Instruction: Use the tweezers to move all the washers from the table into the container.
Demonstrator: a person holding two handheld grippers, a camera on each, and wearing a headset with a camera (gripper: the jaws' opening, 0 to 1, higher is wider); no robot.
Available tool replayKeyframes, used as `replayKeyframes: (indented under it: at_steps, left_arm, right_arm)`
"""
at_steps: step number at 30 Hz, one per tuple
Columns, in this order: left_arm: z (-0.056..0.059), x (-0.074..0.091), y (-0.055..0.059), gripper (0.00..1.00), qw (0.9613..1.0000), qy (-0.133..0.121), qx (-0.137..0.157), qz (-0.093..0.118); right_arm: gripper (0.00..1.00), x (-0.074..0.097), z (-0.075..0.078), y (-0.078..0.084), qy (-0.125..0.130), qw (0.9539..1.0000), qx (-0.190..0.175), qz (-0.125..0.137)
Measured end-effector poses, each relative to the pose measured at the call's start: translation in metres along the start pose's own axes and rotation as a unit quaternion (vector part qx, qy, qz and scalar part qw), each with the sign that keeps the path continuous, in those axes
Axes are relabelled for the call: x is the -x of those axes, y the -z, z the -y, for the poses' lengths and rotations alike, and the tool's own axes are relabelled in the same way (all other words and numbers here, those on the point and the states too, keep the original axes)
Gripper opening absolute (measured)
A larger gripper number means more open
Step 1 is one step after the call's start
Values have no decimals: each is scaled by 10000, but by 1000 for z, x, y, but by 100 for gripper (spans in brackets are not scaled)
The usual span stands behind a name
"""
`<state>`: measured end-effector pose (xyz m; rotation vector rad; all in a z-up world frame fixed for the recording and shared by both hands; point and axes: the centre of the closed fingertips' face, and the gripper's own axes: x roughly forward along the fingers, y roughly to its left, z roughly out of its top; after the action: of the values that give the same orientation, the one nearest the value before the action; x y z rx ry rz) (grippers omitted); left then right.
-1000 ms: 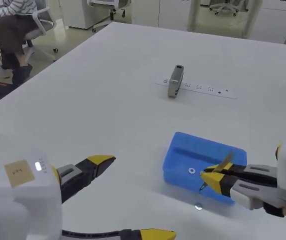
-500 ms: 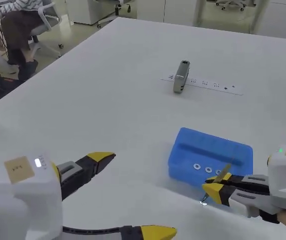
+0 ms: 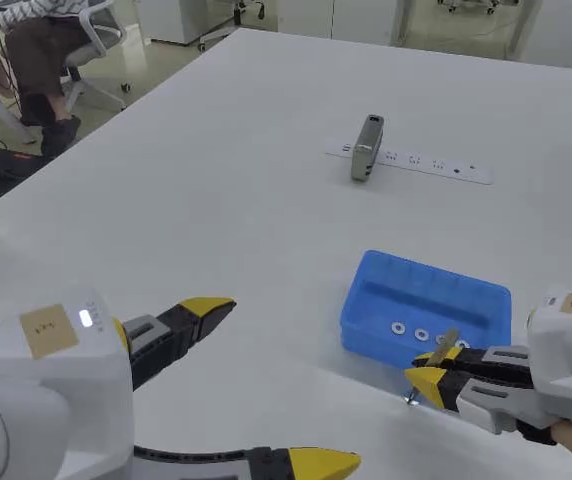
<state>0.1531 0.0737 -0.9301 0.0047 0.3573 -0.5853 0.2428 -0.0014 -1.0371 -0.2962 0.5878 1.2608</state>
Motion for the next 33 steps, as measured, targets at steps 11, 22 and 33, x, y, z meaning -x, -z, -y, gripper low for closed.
replayKeyframes:
  at_steps: [11,22,33]
  left_arm:
    - [8,-9,-3,95,9999,79,-75,-3]
    - [10,-10,-13,95,9997,34,-198,164]
    - [16,-9,-28,95,9970,268,-613,381]
  right_arm:
    - [3,0,1,1,-45,10000,-75,22]
    - [2,1,-1,2,118,9997,-206,-50]
    - [2,1,-19,-4,298,9971,-699,-55]
